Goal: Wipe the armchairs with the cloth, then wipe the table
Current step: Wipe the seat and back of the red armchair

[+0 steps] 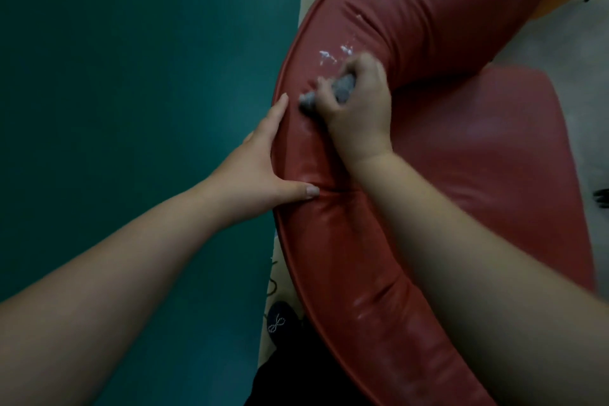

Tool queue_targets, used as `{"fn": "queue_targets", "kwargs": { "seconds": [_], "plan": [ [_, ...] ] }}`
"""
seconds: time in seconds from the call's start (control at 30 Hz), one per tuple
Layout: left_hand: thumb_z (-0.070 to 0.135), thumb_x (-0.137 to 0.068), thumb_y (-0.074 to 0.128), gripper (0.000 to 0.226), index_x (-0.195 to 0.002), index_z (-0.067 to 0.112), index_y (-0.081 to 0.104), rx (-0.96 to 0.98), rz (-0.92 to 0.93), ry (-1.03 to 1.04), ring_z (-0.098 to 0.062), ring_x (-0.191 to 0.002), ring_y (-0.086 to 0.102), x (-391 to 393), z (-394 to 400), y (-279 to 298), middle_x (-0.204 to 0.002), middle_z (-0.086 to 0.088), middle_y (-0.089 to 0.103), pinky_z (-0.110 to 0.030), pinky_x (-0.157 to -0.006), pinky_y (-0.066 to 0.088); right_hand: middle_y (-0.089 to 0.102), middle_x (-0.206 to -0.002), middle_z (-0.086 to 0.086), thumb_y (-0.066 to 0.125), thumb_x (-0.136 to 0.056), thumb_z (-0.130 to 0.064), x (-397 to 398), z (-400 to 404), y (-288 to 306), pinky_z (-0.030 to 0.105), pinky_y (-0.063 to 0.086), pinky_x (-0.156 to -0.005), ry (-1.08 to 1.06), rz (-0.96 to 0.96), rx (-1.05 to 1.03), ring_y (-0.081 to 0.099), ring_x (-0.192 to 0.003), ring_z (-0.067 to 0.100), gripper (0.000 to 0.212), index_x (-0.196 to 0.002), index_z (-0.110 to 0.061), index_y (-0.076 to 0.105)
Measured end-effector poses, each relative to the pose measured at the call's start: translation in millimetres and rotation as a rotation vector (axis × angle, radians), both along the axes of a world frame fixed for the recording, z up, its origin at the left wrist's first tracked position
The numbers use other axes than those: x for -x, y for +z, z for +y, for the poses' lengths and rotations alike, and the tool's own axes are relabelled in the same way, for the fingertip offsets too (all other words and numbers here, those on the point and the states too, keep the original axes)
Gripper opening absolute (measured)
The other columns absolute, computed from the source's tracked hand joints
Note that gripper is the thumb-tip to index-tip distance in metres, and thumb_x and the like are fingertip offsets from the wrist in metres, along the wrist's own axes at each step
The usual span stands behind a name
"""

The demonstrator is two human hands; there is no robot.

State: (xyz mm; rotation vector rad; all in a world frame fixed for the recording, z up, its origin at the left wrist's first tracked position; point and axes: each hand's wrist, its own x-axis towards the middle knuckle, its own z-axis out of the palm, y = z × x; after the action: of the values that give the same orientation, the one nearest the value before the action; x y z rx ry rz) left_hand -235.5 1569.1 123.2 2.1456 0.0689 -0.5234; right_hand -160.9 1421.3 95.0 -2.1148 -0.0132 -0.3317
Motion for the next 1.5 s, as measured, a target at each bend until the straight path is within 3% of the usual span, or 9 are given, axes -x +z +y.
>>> {"fn": "queue_targets", "kwargs": {
  "seconds": [0.17,0.4,0.63,0.83,0.93,1.1,1.23,1.4,1.5],
  "plan": [
    [0.034,-0.057,0.085,0.123,-0.149,0.046,0.004,-0.012,0.015,-0.013,0.0,-0.137,0.027,-20,4,4,-0.156,0.008,0.023,-0.013,-0.105,0.023,0.047,-0.081,0.003,0.068,-0.076,-0.014,55,-14,-10,0.009,0.031,-0.072,0.02,0.026,-0.011,0.043,-0.077,0.009,0.023,-0.08,-0.016,0.046],
    [0.035,-0.058,0.086,0.122,-0.149,0.046,0.005,0.011,0.006,-0.037,-0.002,-0.137,0.03,-39,6,3,-0.155,0.01,0.024,-0.024,-0.113,0.027,0.054,-0.092,0.021,0.067,-0.079,-0.009,-64,11,8,0.024,0.032,-0.078,-0.097,-0.034,0.07,0.048,-0.084,0.027,0.018,-0.085,0.004,0.057],
    [0.041,-0.052,0.086,0.127,-0.15,0.045,0.004,0.03,0.021,-0.142,0.0,-0.136,0.03,-74,14,-2,-0.155,0.009,0.025,-0.014,-0.108,0.026,0.047,-0.081,0.006,0.069,-0.076,-0.013,14,9,-2,0.014,0.033,-0.072,-0.128,0.0,0.064,0.044,-0.077,0.013,0.019,-0.08,-0.011,0.05],
    [0.046,-0.052,0.084,0.127,-0.152,0.038,0.005,0.031,-0.008,-0.247,0.003,-0.136,0.025,-107,19,-7,-0.156,0.011,0.021,0.001,-0.097,0.018,0.055,-0.093,0.022,0.066,-0.078,-0.012,-105,16,11,0.034,0.036,-0.082,-0.219,-0.044,0.207,0.052,-0.087,0.034,0.017,-0.085,-0.001,0.057],
    [0.048,-0.051,0.082,0.128,-0.151,0.037,0.002,0.062,0.01,-0.318,0.005,-0.131,0.027,-121,22,-8,-0.154,0.012,0.022,0.007,-0.091,0.018,0.055,-0.1,0.017,0.064,-0.08,-0.019,-130,13,14,0.032,0.035,-0.085,-0.33,0.042,0.203,0.052,-0.094,0.031,0.018,-0.086,-0.016,0.048],
    [0.042,-0.056,0.083,0.126,-0.151,0.039,0.001,0.038,0.016,-0.43,-0.003,-0.134,0.033,-150,29,-5,-0.155,0.009,0.025,-0.011,-0.1,0.029,0.049,-0.083,0.006,0.069,-0.075,-0.011,-49,28,8,0.02,0.031,-0.071,-0.412,0.072,0.12,0.047,-0.078,0.017,0.017,-0.081,-0.008,0.053],
    [0.047,-0.051,0.082,0.129,-0.15,0.042,-0.002,0.06,0.043,-0.489,0.004,-0.129,0.033,-172,30,-6,-0.155,0.014,0.022,0.004,-0.086,0.026,0.05,-0.08,0.004,0.07,-0.074,-0.011,-31,35,5,0.015,0.03,-0.07,-0.462,0.093,0.123,0.045,-0.075,0.01,0.019,-0.077,-0.011,0.051],
    [0.039,-0.058,0.086,0.124,-0.151,0.04,0.004,0.101,0.021,-0.494,-0.011,-0.126,0.049,-197,24,-9,-0.148,0.015,0.03,-0.03,-0.108,0.038,0.055,-0.085,0.019,0.068,-0.076,-0.009,-128,7,9,0.028,0.036,-0.077,-0.485,0.031,0.16,0.051,-0.08,0.027,0.016,-0.079,0.003,0.057],
    [0.042,-0.057,0.085,0.121,-0.15,0.039,0.008,0.091,-0.019,-0.492,0.004,-0.124,0.042,-215,17,-12,-0.141,0.021,0.031,-0.008,-0.101,0.033,0.055,-0.085,0.016,0.067,-0.077,-0.011,-157,-6,6,0.03,0.037,-0.078,-0.511,0.009,0.174,0.054,-0.083,0.03,0.016,-0.08,0.002,0.058]
  ]
}}
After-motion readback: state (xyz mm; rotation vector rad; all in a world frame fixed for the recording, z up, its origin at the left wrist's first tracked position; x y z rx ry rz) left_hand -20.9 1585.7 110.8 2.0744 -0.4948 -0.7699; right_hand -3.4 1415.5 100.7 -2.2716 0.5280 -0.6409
